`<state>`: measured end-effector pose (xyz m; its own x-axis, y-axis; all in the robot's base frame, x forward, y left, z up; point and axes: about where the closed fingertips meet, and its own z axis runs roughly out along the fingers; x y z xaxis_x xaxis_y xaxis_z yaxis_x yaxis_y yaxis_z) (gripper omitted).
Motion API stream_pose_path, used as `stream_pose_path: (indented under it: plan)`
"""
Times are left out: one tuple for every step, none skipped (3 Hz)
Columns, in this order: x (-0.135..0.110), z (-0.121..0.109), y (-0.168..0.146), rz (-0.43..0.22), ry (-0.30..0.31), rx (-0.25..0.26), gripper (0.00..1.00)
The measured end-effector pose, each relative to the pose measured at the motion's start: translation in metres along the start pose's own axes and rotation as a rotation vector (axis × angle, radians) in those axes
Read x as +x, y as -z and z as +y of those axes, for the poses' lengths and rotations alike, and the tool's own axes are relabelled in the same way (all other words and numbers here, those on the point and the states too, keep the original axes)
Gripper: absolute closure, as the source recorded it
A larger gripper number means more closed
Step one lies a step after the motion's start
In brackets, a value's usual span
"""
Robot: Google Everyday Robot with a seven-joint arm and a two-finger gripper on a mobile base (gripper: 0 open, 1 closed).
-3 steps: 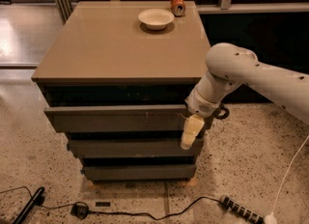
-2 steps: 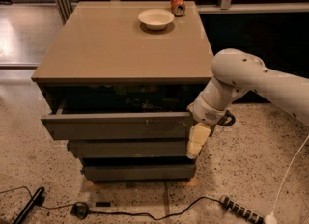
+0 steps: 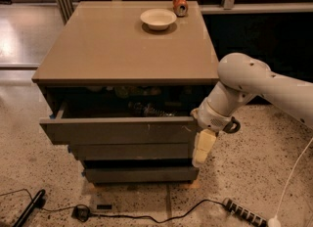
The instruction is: Open top drawer
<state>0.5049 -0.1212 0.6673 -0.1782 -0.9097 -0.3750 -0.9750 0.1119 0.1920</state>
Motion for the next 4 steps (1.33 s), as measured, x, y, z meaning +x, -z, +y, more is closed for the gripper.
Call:
stream_pose_path:
  plan:
    - [0.004,0.006,-0.001,-0.005,0.000,-0.016,0.00]
    - [0.022,0.024,-0.002,-0.013,-0.016,-0.044,0.00]
    - [0.022,0.024,-0.002,-0.013,-0.016,-0.044,0.00]
    - [0.035,0.045,-0.006,-0.002,0.020,-0.048,0.00]
